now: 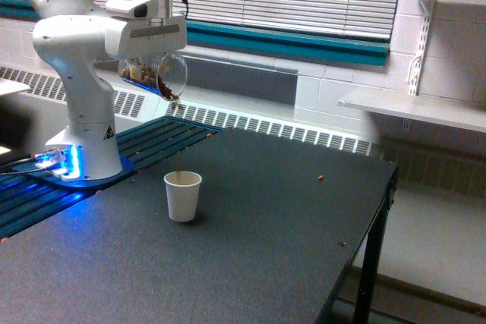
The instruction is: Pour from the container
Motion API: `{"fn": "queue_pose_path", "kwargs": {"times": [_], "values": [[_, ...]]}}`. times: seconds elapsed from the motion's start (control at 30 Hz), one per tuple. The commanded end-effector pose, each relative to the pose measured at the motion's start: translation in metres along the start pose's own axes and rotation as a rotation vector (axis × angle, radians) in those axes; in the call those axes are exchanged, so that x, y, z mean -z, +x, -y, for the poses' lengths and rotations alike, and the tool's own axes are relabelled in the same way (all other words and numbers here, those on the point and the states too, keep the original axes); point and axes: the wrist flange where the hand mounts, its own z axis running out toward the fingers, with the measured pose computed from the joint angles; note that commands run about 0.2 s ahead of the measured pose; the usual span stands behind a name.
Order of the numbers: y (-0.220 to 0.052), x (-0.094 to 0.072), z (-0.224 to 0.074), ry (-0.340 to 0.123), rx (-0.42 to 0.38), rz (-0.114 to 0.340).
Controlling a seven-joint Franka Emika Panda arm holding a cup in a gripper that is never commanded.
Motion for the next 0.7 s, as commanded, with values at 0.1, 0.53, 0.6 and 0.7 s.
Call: {"fn": "queue_pose_path", "kwargs": {"times": [0.1,0.53,0.6,0.7], "values": [[-0.0043,-0.0113,-0.0031,-0.024,0.009,0.023],[-0.0037,-0.0155,-0.0058,-0.030,0.010,0.033],[-0.0036,-0.0162,-0.0059,-0.033,0.011,0.033],[-0.0029,-0.0170,-0.0061,-0.034,0.012,0.034]]}}
